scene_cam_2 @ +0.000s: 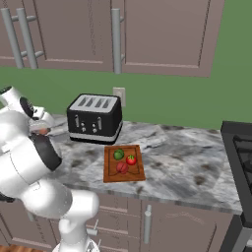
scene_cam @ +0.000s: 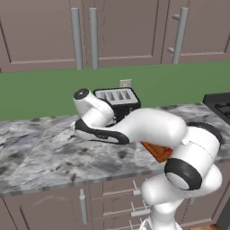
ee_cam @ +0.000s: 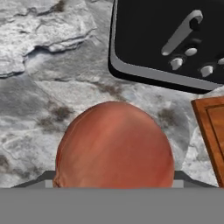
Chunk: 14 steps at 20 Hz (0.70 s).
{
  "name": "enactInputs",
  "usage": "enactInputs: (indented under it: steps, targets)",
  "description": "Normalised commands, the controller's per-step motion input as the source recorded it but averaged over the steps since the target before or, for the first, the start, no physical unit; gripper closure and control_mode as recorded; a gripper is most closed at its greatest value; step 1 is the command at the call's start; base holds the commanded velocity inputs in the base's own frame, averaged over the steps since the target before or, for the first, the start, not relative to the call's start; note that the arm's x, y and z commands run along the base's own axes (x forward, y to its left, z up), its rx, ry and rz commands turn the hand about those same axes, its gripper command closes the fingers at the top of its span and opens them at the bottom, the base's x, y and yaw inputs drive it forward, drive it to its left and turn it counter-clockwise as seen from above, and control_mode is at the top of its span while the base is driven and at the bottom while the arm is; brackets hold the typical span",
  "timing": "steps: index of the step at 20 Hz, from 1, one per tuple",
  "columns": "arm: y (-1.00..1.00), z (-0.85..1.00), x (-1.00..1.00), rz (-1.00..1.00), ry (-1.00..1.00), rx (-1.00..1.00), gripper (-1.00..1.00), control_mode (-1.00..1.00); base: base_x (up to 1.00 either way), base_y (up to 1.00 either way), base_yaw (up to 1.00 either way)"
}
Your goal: Place the avocado, onion, tomato, and bell pepper on the cutting board.
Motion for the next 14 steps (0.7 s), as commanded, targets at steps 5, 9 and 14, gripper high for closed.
enactInputs:
  steps: [5, 9, 14]
  targets:
    - [-0.68, 0.68, -0.83, -0.01, -0.03, 0.08, 1.0, -1.0, 0.0, 0.0, 0.0]
    - [-0.63, 0.56, -0.77, 0.0, -0.02, 0.09, 1.0, -1.0, 0.0, 0.0, 0.0]
    - [-0.59, 0.27, -0.45, 0.0, 0.0, 0.01, 1.0, -1.0, 0.0, 0.0, 0.0]
